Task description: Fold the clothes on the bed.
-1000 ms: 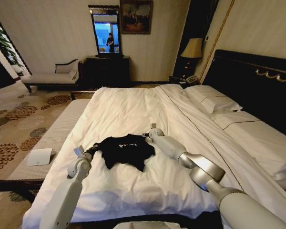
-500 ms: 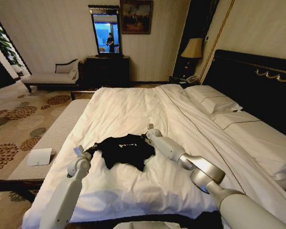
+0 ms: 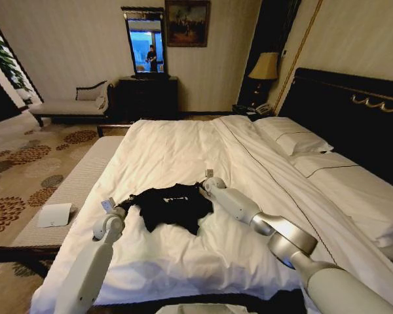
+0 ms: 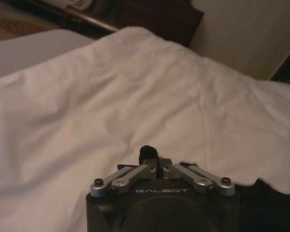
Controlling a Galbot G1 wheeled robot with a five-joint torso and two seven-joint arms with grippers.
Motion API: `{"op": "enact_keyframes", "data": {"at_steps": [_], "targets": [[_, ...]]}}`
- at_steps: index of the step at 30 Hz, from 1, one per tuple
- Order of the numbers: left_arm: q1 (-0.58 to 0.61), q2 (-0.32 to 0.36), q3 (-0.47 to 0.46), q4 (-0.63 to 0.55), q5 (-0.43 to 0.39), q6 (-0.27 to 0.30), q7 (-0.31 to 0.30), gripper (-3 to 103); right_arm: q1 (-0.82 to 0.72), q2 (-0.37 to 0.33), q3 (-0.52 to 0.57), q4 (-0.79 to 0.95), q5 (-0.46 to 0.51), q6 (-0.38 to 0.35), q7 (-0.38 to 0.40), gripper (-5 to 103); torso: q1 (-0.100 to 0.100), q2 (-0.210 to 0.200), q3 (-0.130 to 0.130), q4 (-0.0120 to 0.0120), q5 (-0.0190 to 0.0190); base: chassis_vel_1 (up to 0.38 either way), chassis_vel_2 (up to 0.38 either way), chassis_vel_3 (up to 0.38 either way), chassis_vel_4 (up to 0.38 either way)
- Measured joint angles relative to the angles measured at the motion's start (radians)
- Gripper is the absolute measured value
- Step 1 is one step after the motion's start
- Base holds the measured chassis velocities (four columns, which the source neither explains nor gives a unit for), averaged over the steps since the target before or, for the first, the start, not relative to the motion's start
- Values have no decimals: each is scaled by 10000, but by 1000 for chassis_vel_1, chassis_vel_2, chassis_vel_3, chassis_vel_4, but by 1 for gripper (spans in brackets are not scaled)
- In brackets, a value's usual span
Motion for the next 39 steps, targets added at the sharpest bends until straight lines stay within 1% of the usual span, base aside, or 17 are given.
{"op": "enact_keyframes", "data": {"at_steps": [1, 5, 6, 8, 10, 13, 20, 21, 24, 25, 28, 30, 31, 34, 35, 38, 39], "targets": [[0, 0, 0, 0, 0, 0, 0, 1, 0, 0, 0, 0, 0, 0, 0, 0, 0, 0, 0, 0, 0, 0, 0, 0, 0], [-783, 271, 292, 129, -387, -163, -41, 1, -526, -1267, 611, 1904, 355, 1410, -117, 0, 0, -1, 1, 4, 0, 0, 0, 0, 0], [-783, 271, 292, 129, -387, -163, -41, 1, -526, -1267, 611, 1904, 355, 1410, -117, 0, 0, -1, 1, 4, 0, 0, 0, 0, 0], [-1621, 432, 496, 187, -805, -233, -141, 1, -1004, -2286, 1174, 3341, 580, 2193, -377, 0, 0, 0, 0, -8, 0, 0, 0, 0, 0], [-1973, 490, 571, 207, -984, -260, -208, 1, -1184, -2597, 1412, 3833, 689, 2399, -461, 0, 0, 0, 0, -13, 2, 0, 0, 0, 0], [-3459, 727, 845, 194, -1803, -337, -457, 1, -1682, -3590, 2467, 5693, 1073, 3119, -645, 0, 0, 0, 0, -11, 7, 0, 0, 0, 0], [-5852, 1234, 1200, -818, -3300, -124, -871, 1, -427, -5210, 3874, 8480, 2315, 3468, -450, 0, 1, 0, 0, 3, -1, 0, 0, 0, 0], [-5852, 1234, 1200, -818, -3300, -124, -871, 1, -427, -5210, 3874, 8480, 2315, 3468, -450, 0, 1, 0, 0, 3, -1, 0, 0, 0, 0], [-6978, 1706, 1324, -1679, -4177, 105, -1136, 1, 249, -6365, 4490, 9657, 3198, 3441, -18, 0, 1, 0, -1, -3, 1, 0, 0, 0, 0], [-6978, 1706, 1324, -1679, -4177, 105, -1136, 1, 249, -6365, 4490, 9657, 3198, 3441, -18, 0, 1, 0, -1, -3, 1, 0, 0, 0, 0], [-7406, 2297, 1264, -2444, -4833, 198, -1362, 1, 29, -7459, 5519, 10889, 3618, 3325, 197, 0, -1, 1, -2, -5, 4, 0, 0, 0, 0], [-7319, 3075, 994, -3257, -5496, 218, -1551, 1, -1058, -8397, 6745, 12089, 3629, 3288, 210, 0, -3, 2, -3, -7, 1, 0, 0, 0, 0], [-7319, 3075, 994, -3257, -5496, 218, -1551, 1, -1058, -8397, 6745, 12089, 3629, 3288, 210, 0, -3, 2, -3, -7, 1, 0, 0, 0, 0], [-6189, 4218, 180, -4664, -6086, 197, -1650, 1, -2630, -9000, 8153, 13275, 3411, 3295, 419, 0, -5, 3, -4, -10, -2, 0, 0, 0, 0], [-6189, 4218, 180, -4664, -6086, 197, -1650, 1, -2630, -9000, 8153, 13275, 3411, 3295, 419, 0, -5, 3, -4, -10, -2, 0, 0, 0, 0], [-4138, 5055, -1516, -6449, -6406, 183, -1664, 1, -3396, -8969, 8997, 14154, 3515, 3220, 1219, 0, -6, 3, -4, 21, -5, 0, 0, 0, 0], [-3540, 5174, -2122, -6994, -6682, 184, -1814, 1, -3938, -8933, 9648, 14493, 3520, 3122, 1441, 0, -5, 2, -3, 10, -6, 0, 0, 0, 0]]}}
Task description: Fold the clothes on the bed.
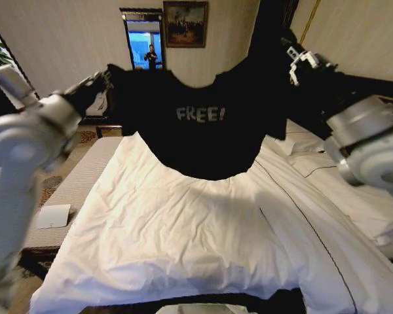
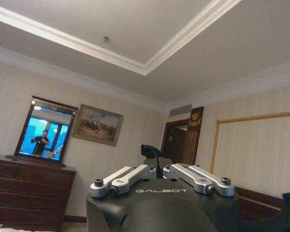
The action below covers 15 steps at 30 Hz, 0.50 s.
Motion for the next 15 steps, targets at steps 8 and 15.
{"op": "enact_keyframes", "data": {"at_steps": [8, 15], "targets": [[2618, 963, -4718, -1485, -2992, 90, -407, 1, -4180, 338, 4903, 1113, 972, -1063, 1031, 0, 1, 1, 0, -15, 10, 0, 0, 0, 0], [2775, 2323, -7374, -1459, -6050, 1126, -1170, 1, -5133, 88, 7729, 1065, 2703, -1913, 1651, 0, 1, 2, -1, -14, 4, 0, 0, 0, 0]]}}
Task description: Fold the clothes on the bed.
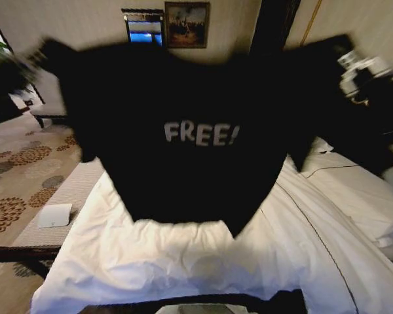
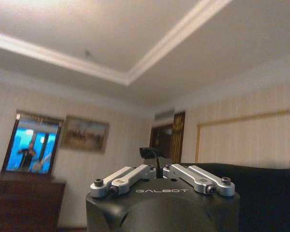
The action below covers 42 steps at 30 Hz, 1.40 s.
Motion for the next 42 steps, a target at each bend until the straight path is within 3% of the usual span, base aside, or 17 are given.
{"op": "enact_keyframes", "data": {"at_steps": [1, 5, 6, 7, 8, 11, 12, 14, 17, 18, 22, 27, 42], "targets": [[0, 0, 0, 0, 0, 0, 0, 1, 0, 0, 0, 0, 0, 0, 0, 0, 0, 0, 0, 0, 0, 0, 0, 0, 0], [718, -1116, 2353, 73, 1703, 1079, -123, 1, 11, 588, -2036, -59, -155, -1107, 791, 0, 6, -3, 5, 3, -5, 0, 0, 0, 0], [718, -1116, 2353, 73, 1703, 1079, -123, 1, 11, 588, -2036, -59, -155, -1107, 791, 0, 6, -3, 5, 3, -5, 0, 0, 0, 0], [1031, -1569, 3610, 128, 2894, 1348, 56, 1, -477, 1002, -2972, -90, -668, -1413, 801, 0, 8, -5, 6, 3, -7, 0, 0, 0, 0], [1119, -1785, 4337, 236, 3587, 1413, 225, 1, -722, 1204, -3582, -97, -986, -1513, 808, 0, 9, -6, 7, 3, -5, 0, 0, 0, 0], [857, -3035, 8388, 2053, 7411, 1421, 1035, 1, -1014, 2284, -7190, -726, -2546, -1641, 989, 0, 7, -7, 6, 0, 0, 0, 0, 0, 0], [857, -3035, 8388, 2053, 7411, 1421, 1035, 1, -1014, 2284, -7190, -726, -2546, -1641, 989, 0, 7, -7, 6, 0, 0, 0, 0, 0, 0], [167, -3982, 10576, 4143, 9364, 1127, 1445, 1, -284, 2929, -9315, -2411, -3134, -1634, 979, 0, 3, -7, 6, 1, 0, 0, 0, 0, 0], [-946, -5214, 12423, 6611, 11137, 595, 1891, 1, 868, 3680, -11116, -4967, -4275, -1337, 281, 0, 7, -7, 8, 2, 1, 0, 0, 0, 0], [-946, -5214, 12423, 6611, 11137, 595, 1891, 1, 868, 3680, -11116, -4967, -4275, -1337, 281, 0, 7, -7, 8, 2, 1, 0, 0, 0, 0], [-1914, -6275, 13274, 8560, 11682, 150, 1983, 1, 1823, 4446, -12168, -7111, -5272, -836, -408, 0, 13, -10, 10, -1, 5, 0, 0, 0, 0], [-2502, -6764, 13698, 9620, 12085, -173, 2046, 1, 2521, 4934, -12525, -8501, -5702, -454, -784, 0, 2, -6, 4, 1, 2, 0, 0, 0, 0], [-2538, -7694, 13763, 11233, 13132, -760, 2133, 1, 3082, 5761, -12887, -10578, -6749, -100, -976, 0, 3, -5, 4, 2, 1, 0, 0, 0, 0]]}}
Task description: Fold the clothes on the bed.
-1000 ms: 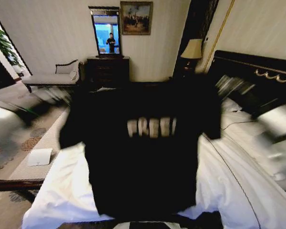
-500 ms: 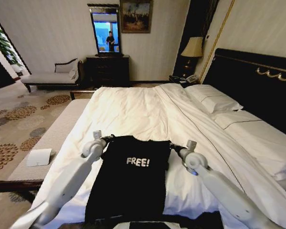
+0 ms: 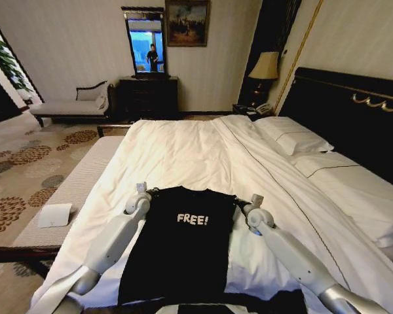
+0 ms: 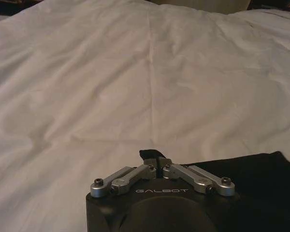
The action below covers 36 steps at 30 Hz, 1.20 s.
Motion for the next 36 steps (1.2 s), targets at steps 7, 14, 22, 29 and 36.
{"op": "enact_keyframes", "data": {"at_steps": [7, 14, 22, 29, 36], "targets": [[153, -194, -146, -97, -91, -239, -177, 0, 243, 394, 0, -383, -442, 447, 10, 0, 3, 0, 1, -1, 1, 0, 0, 0, 0], [1550, 108, -1680, -2096, -1216, -442, -975, 27, -822, 608, 1657, 1662, -111, 935, 501, 20, 5, 0, -1, -4, 2, 0, 0, 0, 0], [5108, 613, -4372, -5089, -1358, -149, -1168, 54, -3657, 718, 2844, 4492, 517, 661, 1068, 47, -2, 4, -4, -2, 0, 0, 0, 0, 0], [7853, 53, -5835, -6720, -1111, -301, -898, 81, -5600, 2205, 3154, 5249, -256, 593, 1099, 74, -3, 4, -4, 3, 2, 0, 0, 0, 0], [8602, -657, -6210, -6951, -361, -745, -604, 98, -6301, 3264, 3651, 5409, -307, 789, 1183, 95, 1, 2, -1, 0, 0, 0, 0, 0, 0]]}}
